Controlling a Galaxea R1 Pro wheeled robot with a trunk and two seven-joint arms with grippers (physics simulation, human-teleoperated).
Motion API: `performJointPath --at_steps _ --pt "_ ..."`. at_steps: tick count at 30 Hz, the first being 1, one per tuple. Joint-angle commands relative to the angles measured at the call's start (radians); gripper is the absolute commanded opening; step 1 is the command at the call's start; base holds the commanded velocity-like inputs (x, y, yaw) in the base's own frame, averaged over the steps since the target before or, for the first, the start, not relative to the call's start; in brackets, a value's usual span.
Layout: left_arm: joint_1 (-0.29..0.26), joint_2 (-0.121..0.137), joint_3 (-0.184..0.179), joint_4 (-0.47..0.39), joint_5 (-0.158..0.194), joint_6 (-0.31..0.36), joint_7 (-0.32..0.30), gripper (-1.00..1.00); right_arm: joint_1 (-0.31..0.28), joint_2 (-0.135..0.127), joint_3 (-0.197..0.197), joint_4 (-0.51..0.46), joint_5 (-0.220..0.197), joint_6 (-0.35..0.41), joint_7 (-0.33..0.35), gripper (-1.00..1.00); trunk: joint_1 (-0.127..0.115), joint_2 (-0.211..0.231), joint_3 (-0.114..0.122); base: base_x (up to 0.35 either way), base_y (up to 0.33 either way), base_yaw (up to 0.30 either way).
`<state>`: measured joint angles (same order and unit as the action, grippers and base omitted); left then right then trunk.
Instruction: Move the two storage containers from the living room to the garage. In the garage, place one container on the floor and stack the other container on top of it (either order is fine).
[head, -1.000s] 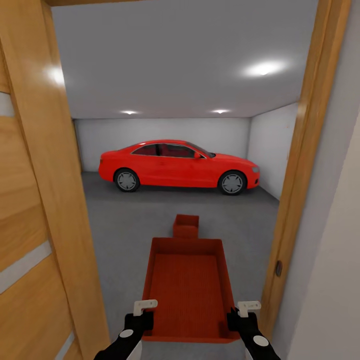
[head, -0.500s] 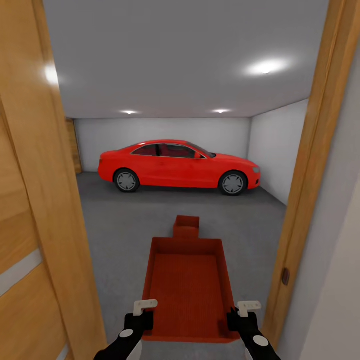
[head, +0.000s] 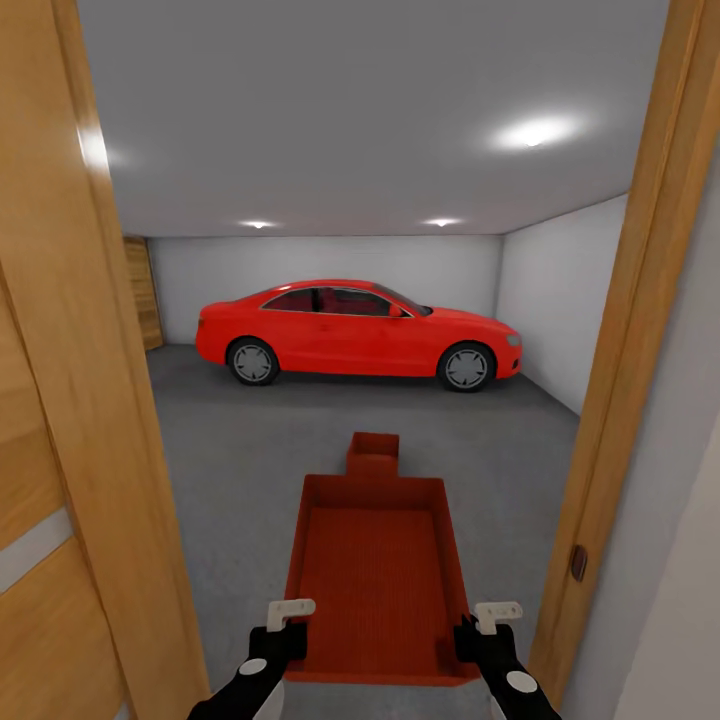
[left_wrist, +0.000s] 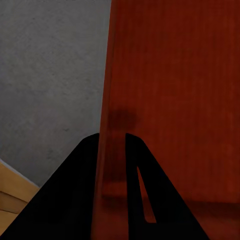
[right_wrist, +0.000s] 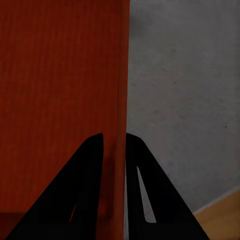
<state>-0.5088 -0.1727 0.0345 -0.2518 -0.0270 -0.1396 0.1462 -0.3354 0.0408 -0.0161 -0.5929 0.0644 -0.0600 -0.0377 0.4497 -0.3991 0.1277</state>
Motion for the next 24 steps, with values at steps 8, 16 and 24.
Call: performJointPath --at_steps 8,16,24 --pt "-0.002 -0.002 0.016 -0.041 -0.004 -0.002 -0.005 -1.0 0.001 0.001 0.024 0.002 0.012 -0.003 0.001 -1.0 0.0 -0.001 -0.001 0.121 0.0 0.0" --pt "-0.002 -0.002 0.015 -0.041 -0.004 -0.001 -0.005 -1.0 0.001 0.001 0.024 0.002 0.012 -0.003 0.001 -1.0 0.0 -0.001 -0.001 0.111 0.0 0.0" --pt "-0.001 -0.002 0.015 -0.041 -0.004 -0.001 -0.006 -1.0 0.001 0.001 0.025 0.002 0.011 -0.003 0.002 -1.0 0.0 -0.001 -0.001 0.002 0.0 0.0"
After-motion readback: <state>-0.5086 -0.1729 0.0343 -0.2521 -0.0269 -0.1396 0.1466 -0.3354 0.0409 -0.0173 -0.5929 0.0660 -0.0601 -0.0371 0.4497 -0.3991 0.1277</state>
